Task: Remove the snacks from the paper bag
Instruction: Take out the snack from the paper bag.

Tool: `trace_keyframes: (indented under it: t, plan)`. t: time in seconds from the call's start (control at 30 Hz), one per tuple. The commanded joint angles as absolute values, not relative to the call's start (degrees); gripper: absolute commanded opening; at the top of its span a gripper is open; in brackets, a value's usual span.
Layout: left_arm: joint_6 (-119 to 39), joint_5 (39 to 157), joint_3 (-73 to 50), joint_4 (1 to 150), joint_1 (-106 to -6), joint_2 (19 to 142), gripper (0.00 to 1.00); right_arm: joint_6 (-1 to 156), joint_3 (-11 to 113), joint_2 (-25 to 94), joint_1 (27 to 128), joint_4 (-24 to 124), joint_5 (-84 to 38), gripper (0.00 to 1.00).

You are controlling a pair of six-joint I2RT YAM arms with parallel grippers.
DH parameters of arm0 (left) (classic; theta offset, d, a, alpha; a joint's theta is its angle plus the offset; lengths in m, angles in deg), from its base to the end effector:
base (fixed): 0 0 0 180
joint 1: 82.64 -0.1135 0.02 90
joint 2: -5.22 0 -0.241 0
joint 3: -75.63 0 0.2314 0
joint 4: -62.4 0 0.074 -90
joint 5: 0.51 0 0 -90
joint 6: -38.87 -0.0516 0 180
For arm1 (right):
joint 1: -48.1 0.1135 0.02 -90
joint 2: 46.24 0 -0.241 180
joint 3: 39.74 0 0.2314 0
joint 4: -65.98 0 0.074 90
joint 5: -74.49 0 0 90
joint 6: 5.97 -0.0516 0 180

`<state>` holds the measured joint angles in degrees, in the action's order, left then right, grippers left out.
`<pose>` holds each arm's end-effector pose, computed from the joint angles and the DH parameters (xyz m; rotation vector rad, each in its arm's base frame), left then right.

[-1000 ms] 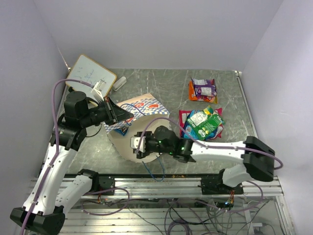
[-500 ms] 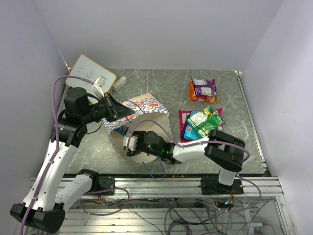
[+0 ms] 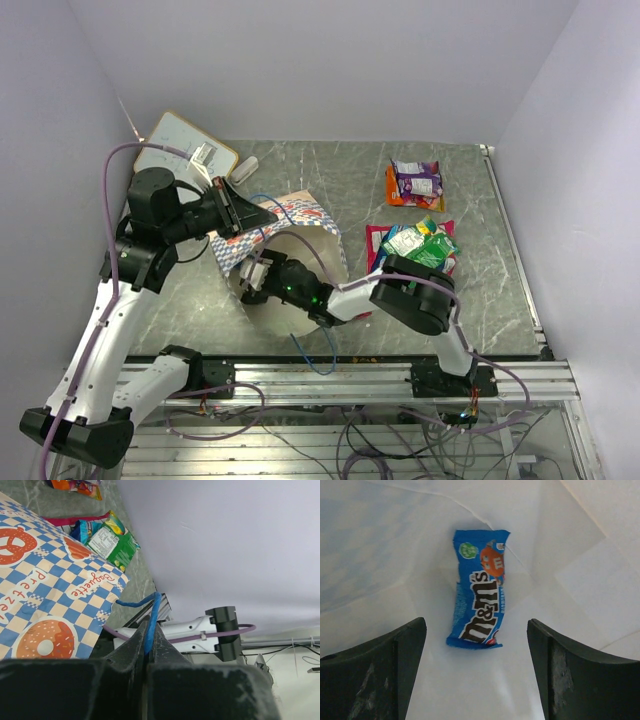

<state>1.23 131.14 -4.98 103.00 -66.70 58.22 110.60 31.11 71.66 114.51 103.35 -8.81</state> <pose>0.1730 -0.0851 0.3879 -0.0480 2.0027 -1.4599 0.1712 0.3769 0.1361 -1.2124 1.2704 0.4078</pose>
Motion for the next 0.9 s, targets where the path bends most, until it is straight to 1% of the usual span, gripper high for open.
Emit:
trace_keyframes:
  t: [0.0, 0.1, 0.2, 0.27, 0.37, 0.47, 0.7, 0.73, 0.87]
  plan:
    - [2.53, 133.93, -7.74, 100.3, -65.91, 58.37, 0.07, 109.57, 36.27, 75.98, 112.98, 105.03, -7.48, 0.82]
    - [2.68, 134.38, -8.21, 100.39, -65.63, 58.47, 0.07, 109.35, 39.22, 78.67, 112.45, 103.73, -7.44, 0.82]
    - [2.37, 134.38, -9.05, 101.43, -65.43, 58.66, 0.07, 107.97, 42.91, 81.46, 111.97, 101.22, -4.52, 0.81]
    - [2.17, 134.59, -9.54, 101.8, -65.33, 58.75, 0.07, 106.69, 45.81, 83.2, 111.28, 97.99, -4.18, 0.77]
    - [1.01, 134.23, -10.79, 103.71, -65.3, 59.06, 0.07, 105.62, 49.26, 85.21, 110.71, 93.48, -3.43, 0.65]
    - [-0.19, 133.43, -11.75, 105.61, -65.24, 59.41, 0.07, 105.59, 49.59, 85.42, 110.6, 92.78, -3.69, 0.46]
    - [-0.08, 128.66, -11.57, 105.52, -65.24, 58.41, 0.07, 105.95, 48.68, 81.76, 110.53, 89.92, -5.29, 0.08]
    - [-0.42, 127.69, -11.74, 106.03, -65.24, 58.38, 0.07, 105.84, 48.11, 80.59, 110.58, 89.67, -5.58, 0.06]
    - [-2.17, 123.79, -13.08, 108.03, -65.24, 58.88, 0.07, 104.98, 44.62, 75.0, 110.95, 87.79, -6.91, 0.04]
